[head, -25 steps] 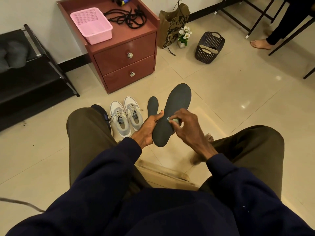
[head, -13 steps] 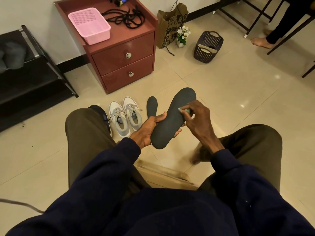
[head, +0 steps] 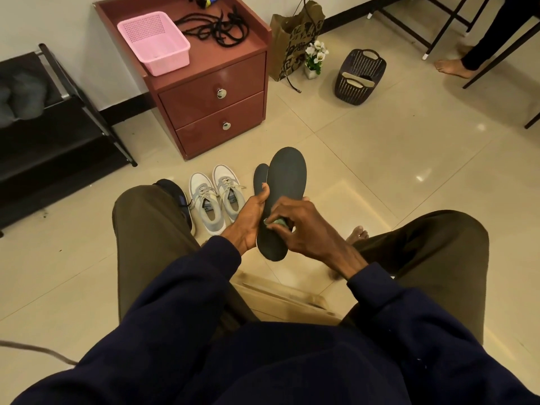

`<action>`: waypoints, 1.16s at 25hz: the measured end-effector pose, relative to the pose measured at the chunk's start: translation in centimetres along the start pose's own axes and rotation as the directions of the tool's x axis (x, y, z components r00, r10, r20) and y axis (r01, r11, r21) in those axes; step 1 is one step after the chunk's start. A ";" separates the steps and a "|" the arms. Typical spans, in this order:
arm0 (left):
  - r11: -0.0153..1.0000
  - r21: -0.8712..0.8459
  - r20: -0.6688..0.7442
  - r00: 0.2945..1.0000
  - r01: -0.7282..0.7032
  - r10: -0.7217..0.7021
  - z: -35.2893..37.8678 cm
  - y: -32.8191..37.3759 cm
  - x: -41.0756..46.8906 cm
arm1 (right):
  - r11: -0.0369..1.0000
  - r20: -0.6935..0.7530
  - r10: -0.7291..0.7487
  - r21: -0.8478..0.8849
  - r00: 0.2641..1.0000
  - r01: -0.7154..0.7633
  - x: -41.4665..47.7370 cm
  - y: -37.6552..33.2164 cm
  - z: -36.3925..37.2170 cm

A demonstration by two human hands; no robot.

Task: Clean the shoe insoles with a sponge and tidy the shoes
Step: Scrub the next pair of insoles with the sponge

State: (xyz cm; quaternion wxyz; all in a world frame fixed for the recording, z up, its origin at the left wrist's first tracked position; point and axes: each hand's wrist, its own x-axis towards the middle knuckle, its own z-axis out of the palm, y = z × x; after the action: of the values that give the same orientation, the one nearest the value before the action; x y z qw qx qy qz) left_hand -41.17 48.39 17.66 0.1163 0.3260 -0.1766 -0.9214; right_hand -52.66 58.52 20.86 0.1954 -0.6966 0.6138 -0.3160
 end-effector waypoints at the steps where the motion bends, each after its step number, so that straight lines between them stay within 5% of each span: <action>1: 1.000 0.002 0.005 1.000 0.002 -0.002 -0.3 0.0 0.1 | 1.000 0.036 -0.019 0.018 0.999 0.019 0.1 -0.3 0.2; 7: 1.000 0.023 0.030 0.999 -0.013 0.013 0.2 0.0 0.1 | 0.963 -0.267 0.183 -0.145 0.946 -0.227 0.1 3.5 -1.6; 14: 0.972 -0.223 0.012 0.996 -0.081 0.086 -0.7 1.7 0.0 | 0.987 0.090 0.026 0.157 0.996 -0.040 -0.5 -2.8 0.8; 20: 0.942 -0.317 -0.012 0.993 -0.112 0.114 -1.6 2.5 0.2 | 0.992 -0.042 0.124 -0.017 0.991 -0.125 -0.3 -0.3 0.0; 25: 0.941 -0.323 -0.001 0.995 -0.099 0.104 -1.5 2.4 0.2 | 0.990 0.175 0.058 0.114 0.983 -0.079 -0.6 -1.4 0.2; 29: 0.944 -0.304 0.001 0.991 -0.126 0.133 -1.3 2.2 0.3 | 0.983 -0.143 0.165 -0.056 0.976 -0.174 -0.5 0.8 -0.6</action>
State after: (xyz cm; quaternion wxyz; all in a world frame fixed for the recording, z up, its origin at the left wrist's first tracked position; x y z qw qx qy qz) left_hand -40.36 45.99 17.44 0.2234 0.2820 -0.0556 -0.9314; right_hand -53.64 58.93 20.67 0.1548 -0.6243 0.6935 -0.3246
